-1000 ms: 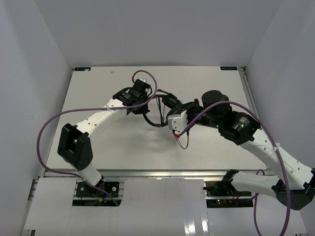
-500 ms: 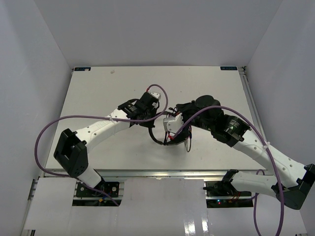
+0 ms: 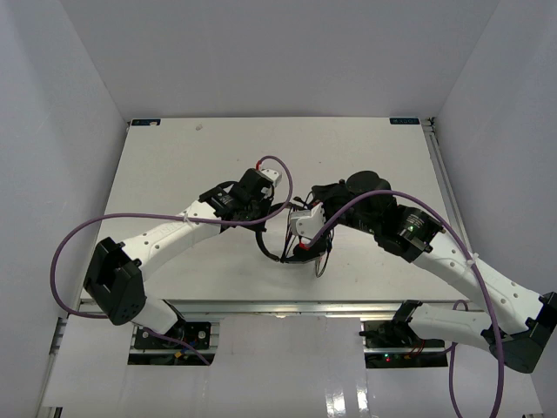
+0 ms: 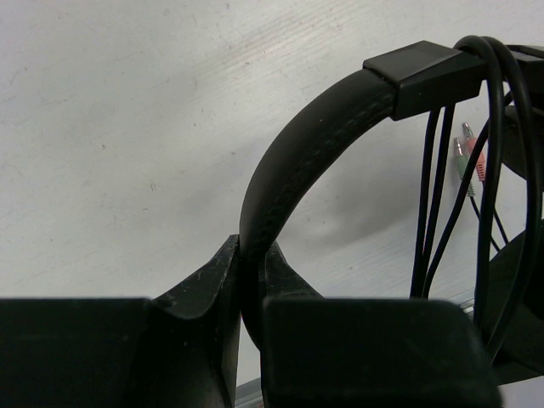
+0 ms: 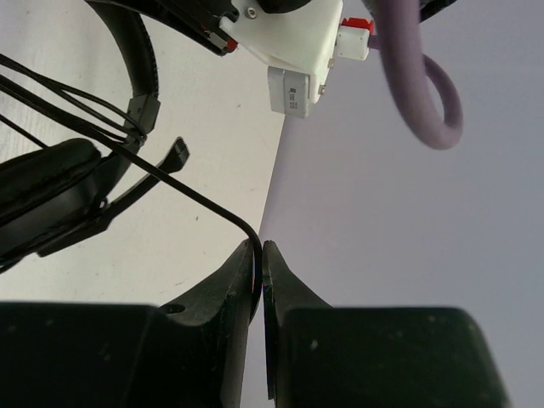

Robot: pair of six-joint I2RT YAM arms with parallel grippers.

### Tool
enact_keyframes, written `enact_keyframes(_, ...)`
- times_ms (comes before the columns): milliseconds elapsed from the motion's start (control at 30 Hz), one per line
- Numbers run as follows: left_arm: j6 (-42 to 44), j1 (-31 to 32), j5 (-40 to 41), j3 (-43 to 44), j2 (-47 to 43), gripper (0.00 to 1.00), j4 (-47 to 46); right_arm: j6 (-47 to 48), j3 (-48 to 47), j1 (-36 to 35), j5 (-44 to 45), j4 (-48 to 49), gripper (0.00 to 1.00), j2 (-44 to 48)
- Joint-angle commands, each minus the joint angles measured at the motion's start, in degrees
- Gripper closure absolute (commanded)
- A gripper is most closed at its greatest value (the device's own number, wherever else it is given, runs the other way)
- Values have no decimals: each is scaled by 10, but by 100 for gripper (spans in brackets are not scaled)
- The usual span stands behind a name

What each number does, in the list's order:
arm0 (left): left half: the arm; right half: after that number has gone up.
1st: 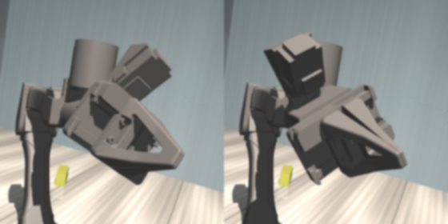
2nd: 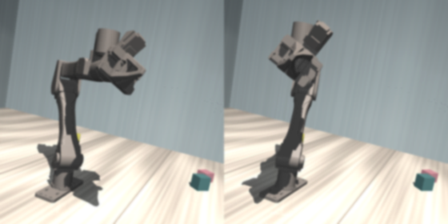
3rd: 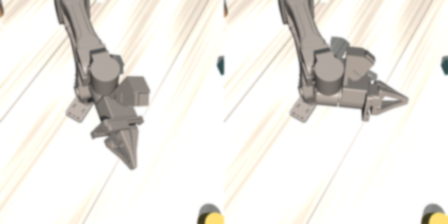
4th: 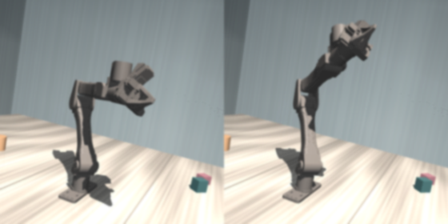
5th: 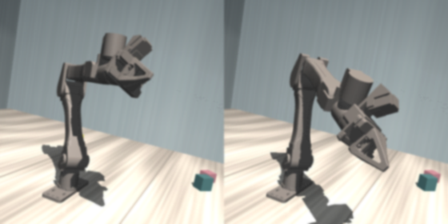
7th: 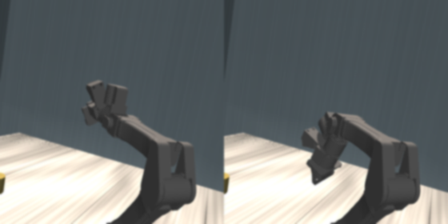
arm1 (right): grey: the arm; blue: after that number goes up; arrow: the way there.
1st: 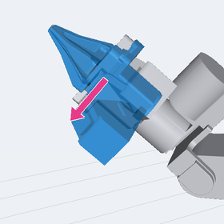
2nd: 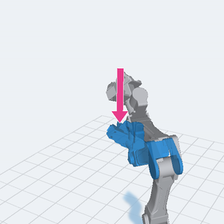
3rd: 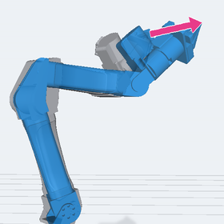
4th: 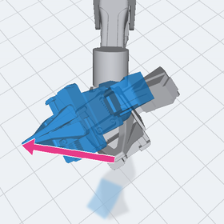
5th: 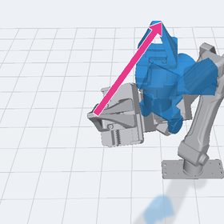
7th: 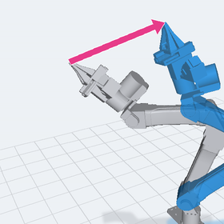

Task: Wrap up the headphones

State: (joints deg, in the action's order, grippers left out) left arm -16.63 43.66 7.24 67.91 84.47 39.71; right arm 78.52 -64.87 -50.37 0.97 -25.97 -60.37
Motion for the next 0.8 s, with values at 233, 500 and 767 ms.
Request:
enact_keyframes(233,36,8,-47,-36,-63,100,1,-13,-35,4,11,69,85,-29)
enact_keyframes(500,37,15,-112,-80,-127,100,-23,-90,-33,19,-38,76,86,-31)
enact_keyframes(767,52,28,-147,-96,-159,100,-18,-147,-42,54,-93,89,86,-49)
